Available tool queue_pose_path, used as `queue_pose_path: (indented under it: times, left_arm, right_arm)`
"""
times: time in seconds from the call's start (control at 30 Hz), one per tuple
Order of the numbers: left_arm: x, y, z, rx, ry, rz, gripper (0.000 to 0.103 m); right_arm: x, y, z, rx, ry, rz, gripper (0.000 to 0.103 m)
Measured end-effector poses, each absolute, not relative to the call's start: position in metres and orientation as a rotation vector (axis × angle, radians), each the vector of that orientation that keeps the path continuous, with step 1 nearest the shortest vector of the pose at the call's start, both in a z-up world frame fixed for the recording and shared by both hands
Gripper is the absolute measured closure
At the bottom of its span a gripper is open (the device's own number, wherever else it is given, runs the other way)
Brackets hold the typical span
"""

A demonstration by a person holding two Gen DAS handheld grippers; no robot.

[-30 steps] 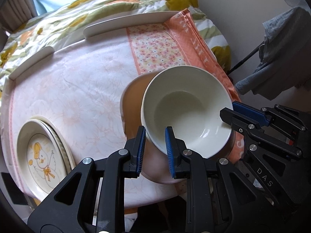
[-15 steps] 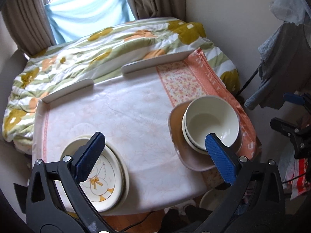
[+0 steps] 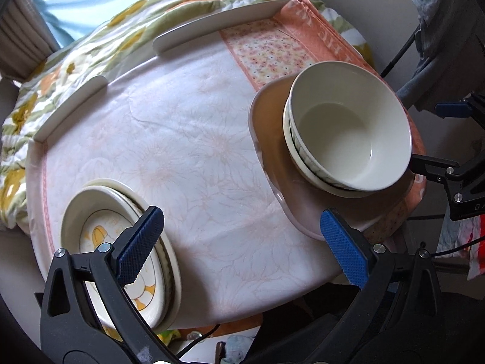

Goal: Organize plates and bowls
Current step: 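Grasp the pink bowl holding the nested bowls with both grippers, then carry the nested bowls with both grippers and lower them onto the plate stack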

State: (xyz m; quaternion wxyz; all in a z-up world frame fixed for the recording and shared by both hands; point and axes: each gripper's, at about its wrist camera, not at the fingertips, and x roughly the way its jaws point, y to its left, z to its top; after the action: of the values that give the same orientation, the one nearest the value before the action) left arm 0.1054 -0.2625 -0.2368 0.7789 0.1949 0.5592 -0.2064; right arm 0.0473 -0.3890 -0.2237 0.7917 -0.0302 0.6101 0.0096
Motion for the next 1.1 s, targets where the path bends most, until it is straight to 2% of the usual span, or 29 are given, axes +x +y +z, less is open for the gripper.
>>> queue_pose_path:
  times: [0.1,0.17,0.2,0.23,0.3,0.37,0.47,0.5,0.63,0.73,0.8,1.1]
  left_arm:
    - [0.11,-0.27,-0.248,0.452,1.231,-0.449,0.001]
    - [0.113,-0.275,-0.255,0.467,1.246,-0.463,0.004]
    - [0.114,-0.276,-0.259,0.472,1.255,-0.467,0.006]
    - [0.116,-0.278,-0.262,0.476,1.264,-0.471,0.011]
    - [0.119,-0.28,-0.267,0.467,1.279,-0.487,0.024]
    - [0.123,-0.28,-0.271,0.444,1.294,-0.504,0.033]
    - [0.127,-0.282,-0.275,0.419,1.296,-0.522,0.053]
    - [0.128,-0.283,-0.277,0.416,1.292,-0.522,0.059]
    - [0.131,-0.289,-0.284,0.404,1.295,-0.554,0.07]
    - [0.132,-0.294,-0.287,0.397,1.291,-0.581,0.079]
    - [0.132,-0.295,-0.288,0.381,1.291,-0.599,0.09]
    - [0.126,-0.295,-0.282,0.383,1.245,-0.584,0.091]
  right_arm:
    - [0.055,-0.379,-0.233,-0.149,1.329,0.018,0.002]
    - [0.058,-0.374,-0.241,-0.209,1.344,0.027,0.011]
    - [0.056,-0.371,-0.244,-0.212,1.352,0.04,0.023]
    - [0.056,-0.371,-0.247,-0.197,1.363,0.06,0.033]
    - [0.058,-0.368,-0.248,-0.19,1.366,0.09,0.043]
    - [0.058,-0.363,-0.252,-0.222,1.373,0.1,0.047]
    - [0.062,-0.361,-0.261,-0.175,1.394,0.151,0.061]
    - [0.062,-0.361,-0.263,-0.154,1.399,0.165,0.069]
    - [0.064,-0.359,-0.27,-0.139,1.395,0.186,0.083]
    - [0.065,-0.357,-0.273,-0.126,1.387,0.209,0.088]
    - [0.063,-0.355,-0.274,-0.115,1.378,0.214,0.089]
    - [0.067,-0.361,-0.268,-0.103,1.295,0.197,0.091]
